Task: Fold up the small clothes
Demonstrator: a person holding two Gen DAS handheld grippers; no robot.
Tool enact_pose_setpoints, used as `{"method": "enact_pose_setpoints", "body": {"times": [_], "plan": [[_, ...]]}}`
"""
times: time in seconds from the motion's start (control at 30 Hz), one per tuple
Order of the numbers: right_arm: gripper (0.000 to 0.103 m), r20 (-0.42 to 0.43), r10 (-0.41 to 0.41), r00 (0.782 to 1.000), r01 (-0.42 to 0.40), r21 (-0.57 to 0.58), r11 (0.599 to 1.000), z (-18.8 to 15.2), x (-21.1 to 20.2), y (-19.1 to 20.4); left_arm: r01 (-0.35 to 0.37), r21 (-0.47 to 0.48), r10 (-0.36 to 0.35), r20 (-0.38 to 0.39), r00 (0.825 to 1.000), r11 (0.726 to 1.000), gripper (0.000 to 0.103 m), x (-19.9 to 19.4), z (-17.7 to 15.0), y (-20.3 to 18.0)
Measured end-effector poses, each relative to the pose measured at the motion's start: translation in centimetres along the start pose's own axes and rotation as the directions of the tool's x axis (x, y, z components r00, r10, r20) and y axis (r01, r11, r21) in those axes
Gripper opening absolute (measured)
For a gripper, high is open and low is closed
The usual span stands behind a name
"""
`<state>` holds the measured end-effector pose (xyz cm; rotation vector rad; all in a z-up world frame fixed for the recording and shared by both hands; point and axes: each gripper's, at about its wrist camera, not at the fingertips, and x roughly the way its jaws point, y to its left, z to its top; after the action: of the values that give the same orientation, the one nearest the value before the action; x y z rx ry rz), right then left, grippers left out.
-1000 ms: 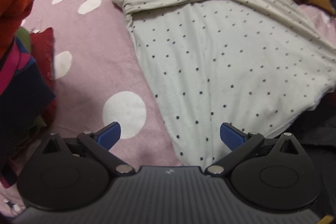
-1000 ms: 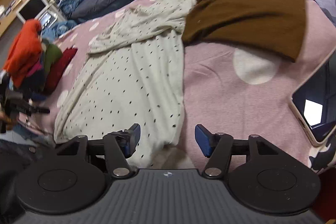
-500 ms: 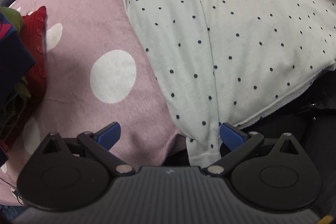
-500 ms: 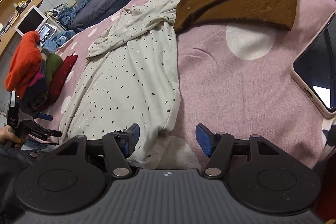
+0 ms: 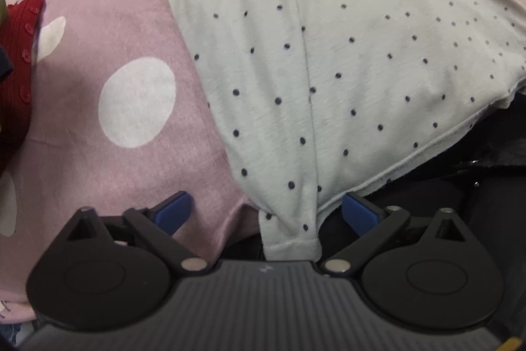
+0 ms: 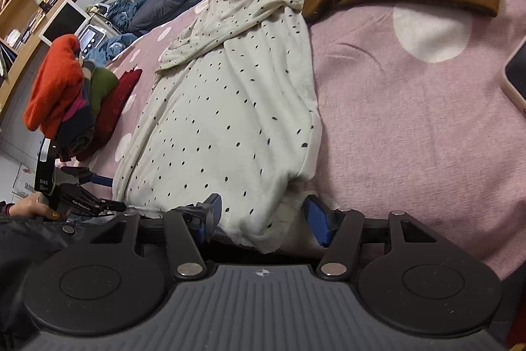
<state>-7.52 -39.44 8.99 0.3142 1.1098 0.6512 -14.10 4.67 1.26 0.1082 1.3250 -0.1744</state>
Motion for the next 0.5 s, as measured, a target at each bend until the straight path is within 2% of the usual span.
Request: {"method": "enact_pose_setpoints", "body": {"times": [0.03, 0.07, 0.13, 0.17, 0.2, 0.27, 0.37, 0.5], "plan": [[0.054, -0.004, 0.011, 1.000, -0.011, 0.005, 1.000, 0.0, 0.2, 0.0, 0.004, 0.004, -0.004, 0.019, 1.000, 1.000, 0.083, -0.3, -0.1, 0.0], [0.026, -0.017, 0.023, 1.000, -0.023, 0.005, 1.000, 0.1, 0.4, 0.1, -0.001, 0.011, 0.000, 0.031, 1.000, 1.000, 0.075, -0.5, -0.2, 0.0], [0.023, -0.035, 0.018, 0.999, -0.018, -0.017, 1.000, 0.2, 0.6, 0.5, -0.012, 0.030, 0.011, 0.025, 1.000, 0.999, 0.057, -0.9, -0.2, -0.1], [0.019, -0.040, 0.021, 0.999, -0.022, -0.026, 0.999, 0.2, 0.5, 0.6, 0.006, 0.029, -0.006, 0.021, 1.000, 1.000, 0.041, -1.3, -0.1, 0.1], [0.013, -0.038, 0.028, 0.999, -0.030, -0.029, 0.999, 0.3, 0.3, 0.7, 0.042, 0.016, -0.042, 0.014, 0.999, 0.999, 0.031, -1.6, 0.0, 0.3], [0.010, -0.013, 0.044, 0.999, -0.044, -0.021, 0.999, 0.6, -0.3, 0.7, 0.099, -0.026, -0.099, 0.013, 0.995, 0.995, 0.029, -2.0, 0.6, 0.9], [0.009, 0.014, 0.061, 0.998, -0.061, -0.015, 0.998, 1.1, -0.7, 0.8, 0.114, -0.047, -0.114, 0.004, 0.993, 0.992, 0.020, -1.9, 0.6, 1.5], [0.008, -0.002, 0.048, 0.999, -0.049, -0.013, 0.999, 1.1, -0.3, 0.7, 0.181, -0.086, -0.183, -0.017, 0.983, 0.980, 0.012, -1.4, 0.9, 2.1]]}}
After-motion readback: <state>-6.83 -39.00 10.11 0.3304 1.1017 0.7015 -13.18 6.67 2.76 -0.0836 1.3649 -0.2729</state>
